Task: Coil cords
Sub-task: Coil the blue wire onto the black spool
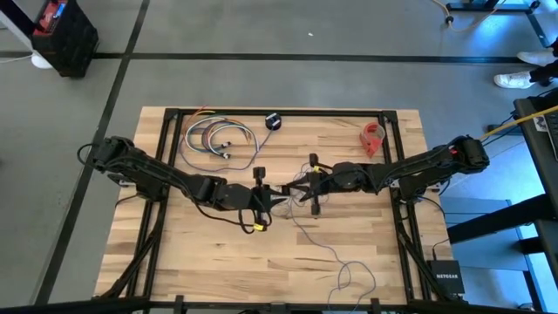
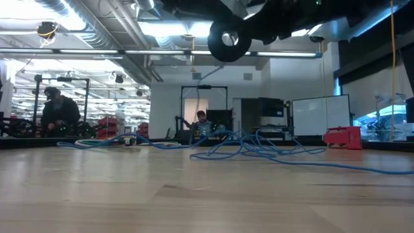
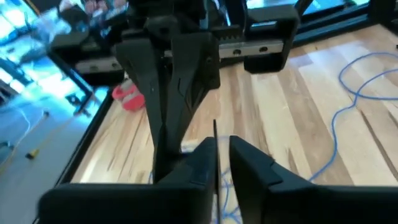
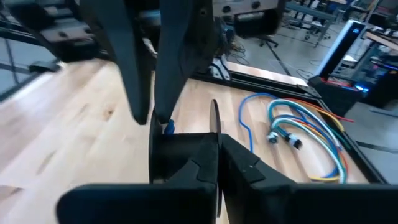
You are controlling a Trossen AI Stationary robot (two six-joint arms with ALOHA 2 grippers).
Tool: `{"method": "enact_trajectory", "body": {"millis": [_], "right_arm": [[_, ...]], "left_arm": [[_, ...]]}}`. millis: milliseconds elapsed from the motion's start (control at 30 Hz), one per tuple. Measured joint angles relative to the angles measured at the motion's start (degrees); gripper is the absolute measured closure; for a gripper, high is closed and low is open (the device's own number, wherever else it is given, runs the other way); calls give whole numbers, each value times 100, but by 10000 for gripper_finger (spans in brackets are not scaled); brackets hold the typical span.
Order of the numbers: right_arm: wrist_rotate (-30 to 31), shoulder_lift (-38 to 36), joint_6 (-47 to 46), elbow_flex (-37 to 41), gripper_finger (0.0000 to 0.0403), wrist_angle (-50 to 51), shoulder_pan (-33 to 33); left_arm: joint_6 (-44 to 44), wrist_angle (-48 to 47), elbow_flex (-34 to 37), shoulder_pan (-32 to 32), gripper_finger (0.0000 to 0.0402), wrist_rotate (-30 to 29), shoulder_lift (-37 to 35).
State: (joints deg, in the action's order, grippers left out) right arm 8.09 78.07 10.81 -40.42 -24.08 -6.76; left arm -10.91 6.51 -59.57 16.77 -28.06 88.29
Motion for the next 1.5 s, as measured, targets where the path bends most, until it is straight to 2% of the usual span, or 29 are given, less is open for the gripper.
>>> {"method": "enact_trajectory", "body": {"millis": [233, 367, 500, 933, 1167, 1300, 1500], "right_arm": [[572, -412, 123, 2, 396, 288, 0], [937, -752, 116, 2, 397, 328, 11], [1234, -945, 111, 0, 398, 329, 9], [1232, -833, 105, -2, 397, -9, 4], [1185, -833, 105, -2, 397, 18, 4], [1185, -833, 106, -2, 397, 57, 4], [1183, -833, 122, -2, 398, 64, 4]], "left_arm": [[692, -1725, -616, -8, 277, -289, -20], [1057, -2118, -425, -127, 260, -230, -12], [1189, -1887, -155, -349, 265, -430, -7], [574, -140, 471, -807, 279, -558, 110], [687, -169, 496, -934, 279, -590, 162], [600, -155, 496, -756, 279, -636, 57], [628, -148, 489, -812, 279, -971, 5]]}}
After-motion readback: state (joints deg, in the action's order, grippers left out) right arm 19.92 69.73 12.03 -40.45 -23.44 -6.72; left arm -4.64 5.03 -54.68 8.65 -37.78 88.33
